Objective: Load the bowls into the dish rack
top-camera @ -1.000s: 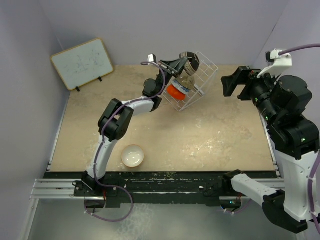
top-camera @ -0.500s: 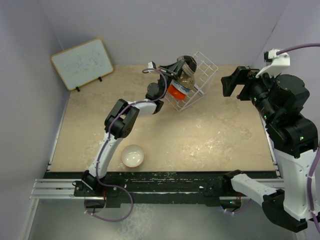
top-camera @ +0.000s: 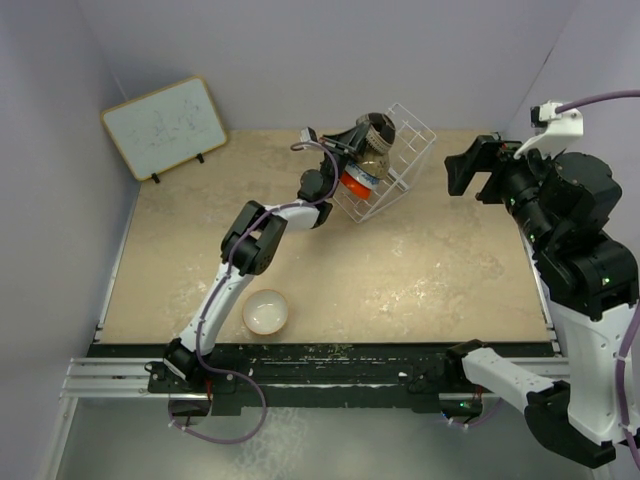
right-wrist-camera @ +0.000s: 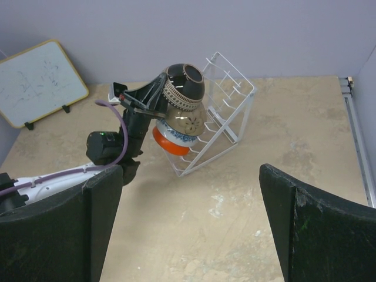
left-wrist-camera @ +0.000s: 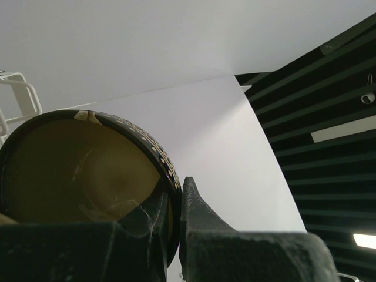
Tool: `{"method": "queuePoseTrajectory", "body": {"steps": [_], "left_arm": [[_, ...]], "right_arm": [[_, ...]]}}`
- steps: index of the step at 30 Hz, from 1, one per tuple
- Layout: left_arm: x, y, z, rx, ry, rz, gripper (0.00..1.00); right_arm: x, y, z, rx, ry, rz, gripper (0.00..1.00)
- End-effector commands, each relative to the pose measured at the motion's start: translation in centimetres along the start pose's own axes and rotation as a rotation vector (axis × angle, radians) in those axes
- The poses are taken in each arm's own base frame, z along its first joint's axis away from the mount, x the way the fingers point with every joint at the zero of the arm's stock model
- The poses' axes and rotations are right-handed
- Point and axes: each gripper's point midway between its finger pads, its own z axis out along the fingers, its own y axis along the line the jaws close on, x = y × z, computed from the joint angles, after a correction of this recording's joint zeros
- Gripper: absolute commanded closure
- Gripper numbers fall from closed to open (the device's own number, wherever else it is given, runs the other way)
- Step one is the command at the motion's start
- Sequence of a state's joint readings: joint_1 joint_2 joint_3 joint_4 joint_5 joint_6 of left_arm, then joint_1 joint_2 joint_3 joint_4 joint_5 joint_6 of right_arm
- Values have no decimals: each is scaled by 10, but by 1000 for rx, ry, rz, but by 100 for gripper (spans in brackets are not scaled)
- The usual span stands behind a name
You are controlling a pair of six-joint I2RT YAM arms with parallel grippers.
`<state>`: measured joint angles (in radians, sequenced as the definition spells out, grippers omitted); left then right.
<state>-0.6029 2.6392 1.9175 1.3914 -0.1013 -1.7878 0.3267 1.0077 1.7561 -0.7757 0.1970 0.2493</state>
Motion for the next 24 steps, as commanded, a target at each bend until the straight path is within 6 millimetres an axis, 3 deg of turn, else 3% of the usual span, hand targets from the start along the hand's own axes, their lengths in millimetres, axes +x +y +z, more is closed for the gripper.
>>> {"method": "queuePoseTrajectory", "body": {"steps": [1, 24], "left_arm": [[10, -69, 13, 222, 39, -44, 100], [16, -37, 14, 167, 66, -61, 99]], "right_arm": [[-4, -3, 3, 16, -19, -17, 0], [9, -3, 10, 12, 6, -21, 0]]}}
